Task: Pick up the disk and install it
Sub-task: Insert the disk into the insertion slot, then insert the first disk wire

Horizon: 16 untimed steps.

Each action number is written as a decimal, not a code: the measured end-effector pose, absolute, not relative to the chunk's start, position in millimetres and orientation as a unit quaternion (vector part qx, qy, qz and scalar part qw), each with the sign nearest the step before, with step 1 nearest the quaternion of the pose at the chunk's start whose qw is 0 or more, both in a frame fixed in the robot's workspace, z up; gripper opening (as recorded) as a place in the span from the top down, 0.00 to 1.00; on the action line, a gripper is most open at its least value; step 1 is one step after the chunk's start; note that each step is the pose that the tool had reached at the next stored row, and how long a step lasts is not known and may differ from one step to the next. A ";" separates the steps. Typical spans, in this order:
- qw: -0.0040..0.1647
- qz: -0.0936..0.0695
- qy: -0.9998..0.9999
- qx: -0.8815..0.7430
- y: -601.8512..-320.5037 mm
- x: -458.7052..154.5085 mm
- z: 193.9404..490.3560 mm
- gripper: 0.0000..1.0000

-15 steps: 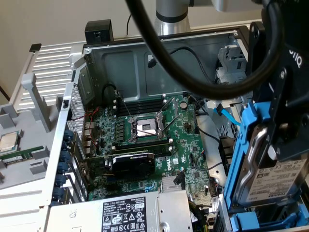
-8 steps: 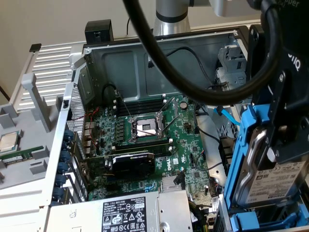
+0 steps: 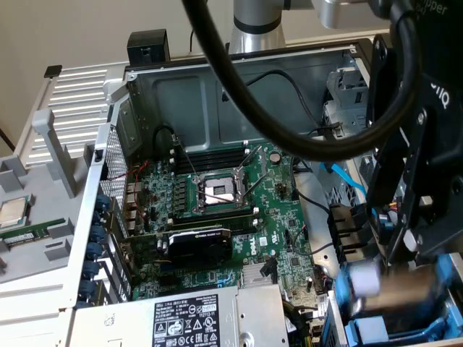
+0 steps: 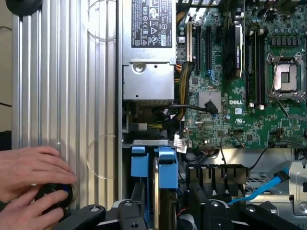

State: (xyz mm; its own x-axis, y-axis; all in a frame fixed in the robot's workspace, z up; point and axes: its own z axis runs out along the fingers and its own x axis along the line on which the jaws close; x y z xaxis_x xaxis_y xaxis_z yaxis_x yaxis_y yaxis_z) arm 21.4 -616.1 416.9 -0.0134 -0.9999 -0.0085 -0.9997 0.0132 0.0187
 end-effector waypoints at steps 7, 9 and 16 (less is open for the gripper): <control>0.003 -0.010 -0.712 0.702 -616.1 21.4 416.8 0.49; 0.003 -0.010 -0.712 0.702 -616.1 21.7 417.3 0.49; 0.004 -0.010 -0.712 0.702 -616.0 28.0 420.6 0.49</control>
State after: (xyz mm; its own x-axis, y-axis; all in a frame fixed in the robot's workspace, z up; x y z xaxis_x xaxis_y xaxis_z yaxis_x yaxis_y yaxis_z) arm 28.0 -616.0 420.6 -0.0133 -0.9999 -0.0085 -0.9997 0.0132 0.0186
